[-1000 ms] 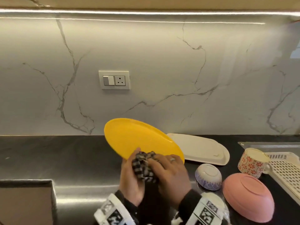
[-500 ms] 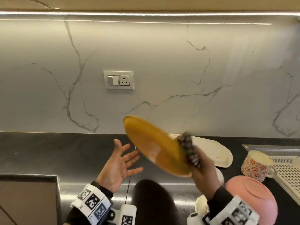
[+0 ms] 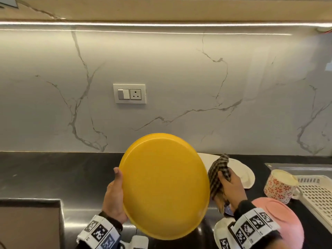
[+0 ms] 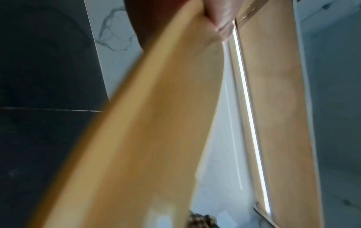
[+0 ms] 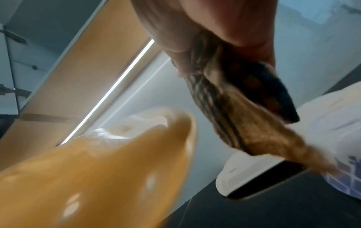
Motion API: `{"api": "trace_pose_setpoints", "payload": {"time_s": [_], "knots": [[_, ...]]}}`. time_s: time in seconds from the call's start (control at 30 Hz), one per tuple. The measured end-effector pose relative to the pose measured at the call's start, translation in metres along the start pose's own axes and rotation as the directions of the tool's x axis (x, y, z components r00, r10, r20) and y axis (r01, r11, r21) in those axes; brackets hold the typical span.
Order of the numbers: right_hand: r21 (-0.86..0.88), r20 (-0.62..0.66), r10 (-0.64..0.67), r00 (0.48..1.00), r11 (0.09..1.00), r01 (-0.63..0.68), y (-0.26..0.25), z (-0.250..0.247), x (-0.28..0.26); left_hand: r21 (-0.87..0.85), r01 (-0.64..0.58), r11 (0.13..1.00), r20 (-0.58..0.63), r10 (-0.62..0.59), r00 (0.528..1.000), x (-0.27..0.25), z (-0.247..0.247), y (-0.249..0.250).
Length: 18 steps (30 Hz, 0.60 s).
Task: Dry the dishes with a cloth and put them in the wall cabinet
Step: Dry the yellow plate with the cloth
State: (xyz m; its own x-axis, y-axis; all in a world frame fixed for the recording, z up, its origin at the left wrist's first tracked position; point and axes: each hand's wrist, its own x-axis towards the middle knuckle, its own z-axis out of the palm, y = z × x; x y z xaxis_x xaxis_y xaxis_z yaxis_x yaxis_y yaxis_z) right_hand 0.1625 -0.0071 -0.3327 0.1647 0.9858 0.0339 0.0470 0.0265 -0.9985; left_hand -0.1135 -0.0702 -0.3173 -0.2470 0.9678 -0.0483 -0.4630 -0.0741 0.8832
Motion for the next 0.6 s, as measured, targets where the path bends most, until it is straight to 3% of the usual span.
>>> {"api": "trace_pose_setpoints", "payload": {"time_s": [0.1,0.17,0.2,0.23,0.3,0.33,0.4,0.5,0.6], "knots": [[-0.035,0.02,-0.229,0.973,0.973,0.23,-0.007,0.011,-0.008,0.077,-0.052,0.996,-0.003,0.052,0.999,-0.001,0.012,0.005],[-0.086,0.163,-0.408,0.898,0.901,0.425,-0.022,0.035,-0.026,0.092,-0.081,0.992,-0.022,0.083,0.996,0.0,0.017,0.003],[-0.131,0.292,-0.474,0.831,0.841,0.525,-0.025,0.05,-0.04,0.096,-0.085,0.992,-0.008,0.086,0.996,0.0,0.019,0.001],[-0.188,0.439,-0.542,0.716,0.724,0.663,-0.026,0.068,-0.053,0.108,-0.085,0.991,0.014,0.084,0.996,-0.002,0.022,0.0],[-0.313,0.654,-0.584,0.48,0.369,0.875,-0.018,0.097,-0.072,0.039,-0.013,0.999,0.073,0.011,0.997,-0.007,0.025,-0.002],[-0.35,0.691,-0.58,0.431,0.253,0.902,-0.014,0.105,-0.076,-0.02,0.017,1.0,0.123,-0.014,0.992,-0.011,0.025,-0.002],[-0.374,0.665,-0.623,0.412,0.199,0.906,-0.014,0.113,-0.07,-0.08,-0.021,0.997,0.15,0.033,0.988,-0.011,0.028,-0.002],[-0.36,0.597,-0.692,0.406,0.222,0.906,-0.029,0.113,-0.048,-0.103,-0.14,0.985,0.127,0.152,0.98,-0.014,0.033,0.005],[-0.346,0.488,-0.71,0.508,0.377,0.859,-0.053,0.107,-0.013,0.103,-0.275,0.956,0.205,0.25,0.946,-0.021,0.034,0.011]]}}
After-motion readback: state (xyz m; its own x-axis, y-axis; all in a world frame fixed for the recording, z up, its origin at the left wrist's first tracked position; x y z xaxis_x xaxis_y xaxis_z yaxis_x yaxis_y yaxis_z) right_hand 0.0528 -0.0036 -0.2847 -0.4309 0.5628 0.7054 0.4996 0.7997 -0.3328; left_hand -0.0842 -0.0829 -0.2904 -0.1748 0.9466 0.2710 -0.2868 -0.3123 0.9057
